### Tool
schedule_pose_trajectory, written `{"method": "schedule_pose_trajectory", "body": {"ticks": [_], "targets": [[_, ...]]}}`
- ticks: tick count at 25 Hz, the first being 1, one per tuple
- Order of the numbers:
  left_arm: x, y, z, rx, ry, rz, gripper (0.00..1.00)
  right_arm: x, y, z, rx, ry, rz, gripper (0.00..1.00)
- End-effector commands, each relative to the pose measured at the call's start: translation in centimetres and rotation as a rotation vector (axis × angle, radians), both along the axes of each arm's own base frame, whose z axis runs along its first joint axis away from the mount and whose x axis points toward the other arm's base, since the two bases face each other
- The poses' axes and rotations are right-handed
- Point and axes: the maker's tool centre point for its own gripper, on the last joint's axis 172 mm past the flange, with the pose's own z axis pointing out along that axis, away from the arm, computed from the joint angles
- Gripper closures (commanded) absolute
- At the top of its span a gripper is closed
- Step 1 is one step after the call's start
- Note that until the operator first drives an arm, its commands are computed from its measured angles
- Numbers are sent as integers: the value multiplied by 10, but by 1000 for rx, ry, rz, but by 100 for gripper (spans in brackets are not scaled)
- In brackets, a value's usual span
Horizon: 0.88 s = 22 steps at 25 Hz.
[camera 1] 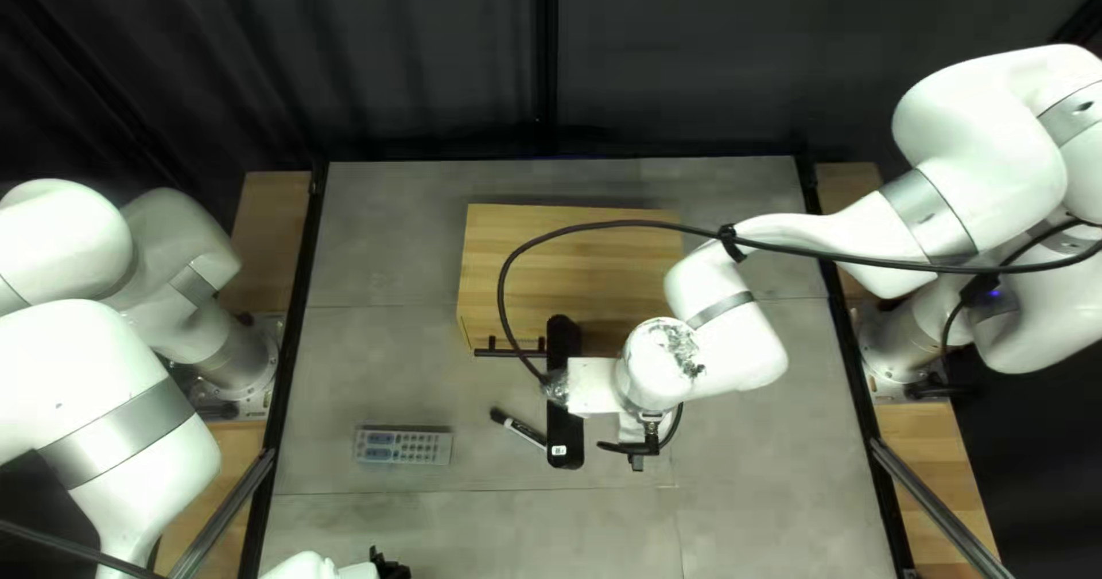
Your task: Open drawers and place objects into drawer and close
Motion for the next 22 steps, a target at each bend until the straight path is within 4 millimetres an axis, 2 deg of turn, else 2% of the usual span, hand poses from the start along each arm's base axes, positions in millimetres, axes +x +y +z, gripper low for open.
{"method": "schedule_pose_trajectory", "body": {"ticks": [1, 22], "targets": [[0, 0, 0, 0, 0, 0, 0, 1, 3, 1, 7, -5, 5, 0], [0, 0, 0, 0, 0, 0, 0, 3, 15, 9, 19, -7, 7, 0]]}}
